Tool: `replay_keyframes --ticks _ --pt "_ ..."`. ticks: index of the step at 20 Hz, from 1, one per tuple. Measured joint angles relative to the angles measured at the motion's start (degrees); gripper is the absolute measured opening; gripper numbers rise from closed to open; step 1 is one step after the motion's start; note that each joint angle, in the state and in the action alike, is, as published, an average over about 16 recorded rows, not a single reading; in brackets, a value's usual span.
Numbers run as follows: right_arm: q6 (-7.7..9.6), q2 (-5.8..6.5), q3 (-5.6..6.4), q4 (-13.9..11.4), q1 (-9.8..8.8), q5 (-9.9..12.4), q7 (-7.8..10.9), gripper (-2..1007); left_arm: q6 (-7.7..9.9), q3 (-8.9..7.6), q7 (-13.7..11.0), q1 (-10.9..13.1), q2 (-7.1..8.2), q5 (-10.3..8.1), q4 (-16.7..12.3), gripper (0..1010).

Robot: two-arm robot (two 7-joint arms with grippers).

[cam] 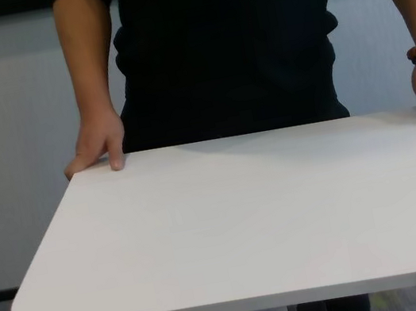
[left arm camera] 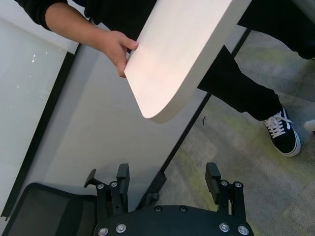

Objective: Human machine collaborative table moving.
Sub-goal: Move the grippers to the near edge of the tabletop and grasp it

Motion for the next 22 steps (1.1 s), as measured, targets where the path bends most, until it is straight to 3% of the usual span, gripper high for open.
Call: replay_keyframes --ticks 11,17,22 --pt "2.78 -1.37 0.18 2.5 2.39 -4.1 0.47 1005 -0.07 -0.18 0.0 -0.1 0.18 -0.91 -0.3 1000" --pt "3.41 -2.07 0.82 3.3 2.84 -4.5 1.16 1005 -0.09 -0.23 0.0 -0.2 0.22 -1.13 -0.3 1000" --pt "2.75 -2.63 1.63 3.4 2.56 -3.9 1.81 1005 -0.1 -0.26 0.0 -0.2 0.24 -1.24 -0.3 1000"
